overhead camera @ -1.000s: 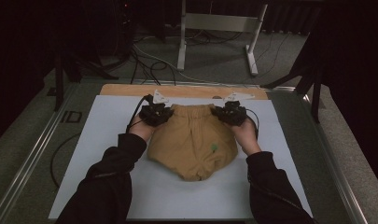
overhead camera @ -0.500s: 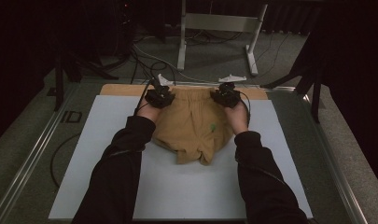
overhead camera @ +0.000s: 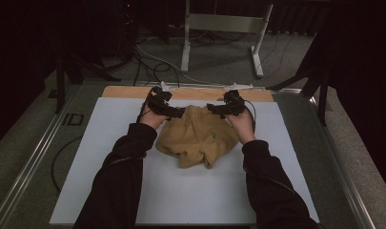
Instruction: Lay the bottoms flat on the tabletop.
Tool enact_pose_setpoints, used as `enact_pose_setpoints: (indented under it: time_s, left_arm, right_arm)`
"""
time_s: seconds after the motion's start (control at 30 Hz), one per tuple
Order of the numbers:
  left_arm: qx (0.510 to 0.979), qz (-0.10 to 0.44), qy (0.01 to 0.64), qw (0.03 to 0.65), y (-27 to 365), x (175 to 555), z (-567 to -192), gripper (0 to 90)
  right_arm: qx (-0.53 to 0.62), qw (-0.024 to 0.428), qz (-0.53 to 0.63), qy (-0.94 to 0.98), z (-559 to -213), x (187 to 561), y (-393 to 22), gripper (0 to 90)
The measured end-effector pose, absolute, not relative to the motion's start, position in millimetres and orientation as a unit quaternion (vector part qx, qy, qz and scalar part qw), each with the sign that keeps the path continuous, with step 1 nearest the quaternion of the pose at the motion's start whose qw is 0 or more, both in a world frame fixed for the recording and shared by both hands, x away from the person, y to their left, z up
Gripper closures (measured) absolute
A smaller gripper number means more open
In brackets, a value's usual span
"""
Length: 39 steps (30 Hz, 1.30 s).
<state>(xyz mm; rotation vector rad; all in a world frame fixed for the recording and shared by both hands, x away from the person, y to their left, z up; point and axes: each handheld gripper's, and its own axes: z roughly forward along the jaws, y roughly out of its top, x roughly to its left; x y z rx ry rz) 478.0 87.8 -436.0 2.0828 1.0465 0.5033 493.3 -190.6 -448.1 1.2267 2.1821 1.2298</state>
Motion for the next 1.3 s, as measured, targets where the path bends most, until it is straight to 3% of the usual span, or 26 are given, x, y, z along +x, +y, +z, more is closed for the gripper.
enact_pose_setpoints:
  time_s: [0.43,0.87,1.1,1.2,1.27,1.3]
  left_arm:
    - [0.813,0.192,0.384,0.394,105.7,438.3,-428.8,2.3]
    - [0.798,0.212,0.360,0.435,145.0,367.4,-432.0,1.9]
    - [0.795,0.209,0.358,0.444,164.1,326.5,-442.5,1.9]
    - [0.793,0.205,0.361,0.445,171.4,306.9,-448.7,2.0]
    - [0.796,0.202,0.360,0.443,174.6,297.2,-451.7,2.0]
    - [0.796,0.204,0.360,0.442,176.0,291.4,-453.5,2.0]
  right_arm:
    - [0.370,0.178,0.465,0.784,-432.9,442.5,-185.3,11.9]
    - [0.268,0.153,0.493,0.813,-420.1,367.1,-160.2,12.3]
    - [0.221,0.120,0.491,0.834,-415.6,335.0,-132.4,13.4]
    - [0.189,0.076,0.499,0.843,-416.8,323.6,-119.0,13.3]
    - [0.173,0.066,0.490,0.852,-421.6,314.5,-107.8,15.3]
    - [0.158,0.075,0.482,0.859,-425.4,310.4,-103.6,20.6]
